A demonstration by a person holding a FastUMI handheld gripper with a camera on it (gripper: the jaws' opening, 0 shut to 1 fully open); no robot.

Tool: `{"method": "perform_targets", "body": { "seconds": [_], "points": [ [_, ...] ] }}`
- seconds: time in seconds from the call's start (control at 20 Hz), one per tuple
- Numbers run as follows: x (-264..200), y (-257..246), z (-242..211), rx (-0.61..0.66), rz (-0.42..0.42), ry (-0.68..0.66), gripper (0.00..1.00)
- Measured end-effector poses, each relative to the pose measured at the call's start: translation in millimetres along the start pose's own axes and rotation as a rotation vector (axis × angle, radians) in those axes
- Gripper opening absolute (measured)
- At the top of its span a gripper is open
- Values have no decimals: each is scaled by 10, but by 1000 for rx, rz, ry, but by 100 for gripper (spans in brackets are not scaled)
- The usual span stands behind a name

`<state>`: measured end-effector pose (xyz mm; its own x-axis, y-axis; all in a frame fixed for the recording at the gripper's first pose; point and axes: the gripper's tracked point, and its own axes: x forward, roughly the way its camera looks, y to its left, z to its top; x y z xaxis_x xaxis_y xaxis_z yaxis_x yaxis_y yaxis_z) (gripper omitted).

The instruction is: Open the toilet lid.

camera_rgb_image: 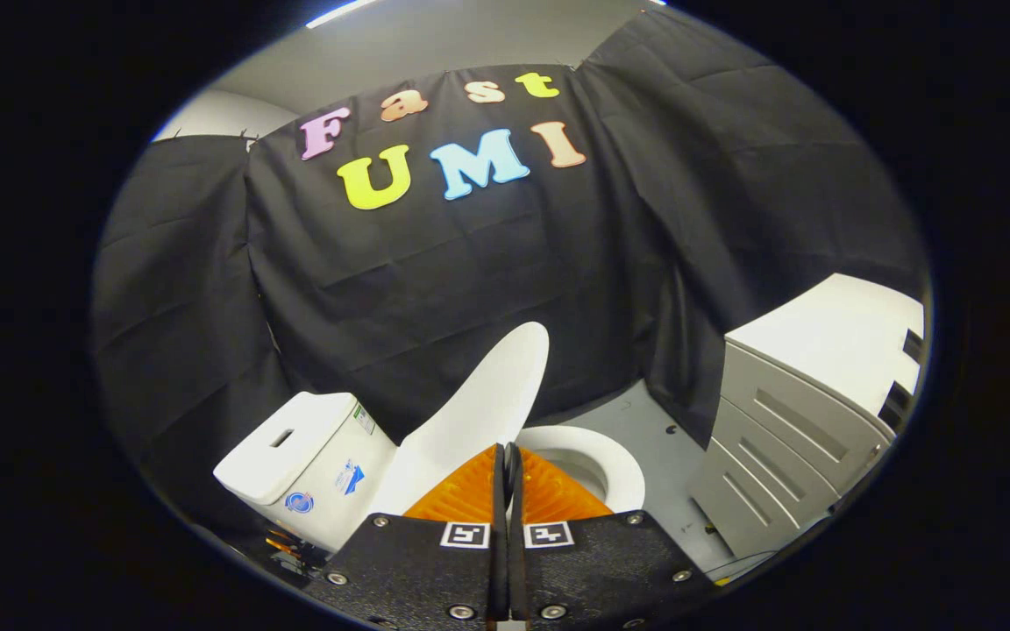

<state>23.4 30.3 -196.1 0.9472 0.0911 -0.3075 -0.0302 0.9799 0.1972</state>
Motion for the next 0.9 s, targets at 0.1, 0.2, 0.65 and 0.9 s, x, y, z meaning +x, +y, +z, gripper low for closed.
{"method": "perform_targets", "body": {
  "seconds": [0.1, 0.2, 0.65, 0.9],
  "points": [
    [-11, 96, 63, -59, -7, -5, 0],
    [-25, 205, 128, -97, -1, -21, 0],
    [-53, 436, 283, -113, 7, -38, 0],
    [-58, 579, 413, -110, -10, -46, 0]
  ]
}}
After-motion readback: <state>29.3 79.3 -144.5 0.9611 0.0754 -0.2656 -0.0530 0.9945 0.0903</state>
